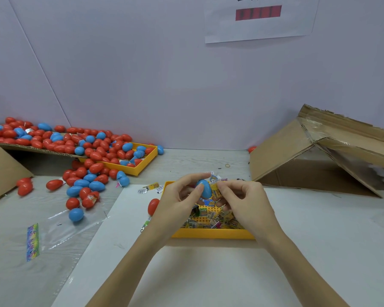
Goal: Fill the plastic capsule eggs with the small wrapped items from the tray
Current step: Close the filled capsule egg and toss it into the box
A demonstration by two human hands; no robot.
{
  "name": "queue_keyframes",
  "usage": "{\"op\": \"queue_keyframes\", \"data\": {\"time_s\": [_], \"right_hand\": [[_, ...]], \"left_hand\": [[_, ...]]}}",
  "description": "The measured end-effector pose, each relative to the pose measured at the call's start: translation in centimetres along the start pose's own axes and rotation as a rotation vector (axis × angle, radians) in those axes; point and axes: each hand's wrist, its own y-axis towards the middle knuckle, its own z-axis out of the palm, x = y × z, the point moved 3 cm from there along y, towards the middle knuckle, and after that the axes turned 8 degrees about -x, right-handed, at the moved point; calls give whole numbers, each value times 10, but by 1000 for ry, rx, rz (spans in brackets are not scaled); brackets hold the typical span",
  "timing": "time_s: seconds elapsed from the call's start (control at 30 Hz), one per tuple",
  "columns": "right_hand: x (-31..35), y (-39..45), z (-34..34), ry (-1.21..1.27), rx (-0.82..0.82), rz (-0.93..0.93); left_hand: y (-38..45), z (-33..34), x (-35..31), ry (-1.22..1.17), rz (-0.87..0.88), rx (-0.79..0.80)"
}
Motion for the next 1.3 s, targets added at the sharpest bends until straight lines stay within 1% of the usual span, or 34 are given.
{"op": "queue_keyframes", "data": {"time_s": [0.23, 0.33, 0.5, 0.77, 1.13, 1.3], "right_hand": [[2, -1, 0, -92, -26, -100], [-2, -1, 2, -100, -37, -116], [-4, -1, 2, -51, -50, -91], [-7, -3, 8, 189, -48, 52], [-12, -2, 11, 220, -62, 97], [-9, -3, 10, 212, -55, 79]], "left_hand": [[1, 0, 1, 0, 4, -8], [0, 1, 2, -18, 4, -12], [0, 1, -1, -31, 28, -26], [0, 0, 0, -59, 30, -46], [1, -1, 0, -105, 26, -66], [1, 0, 2, -100, 43, -96]]}}
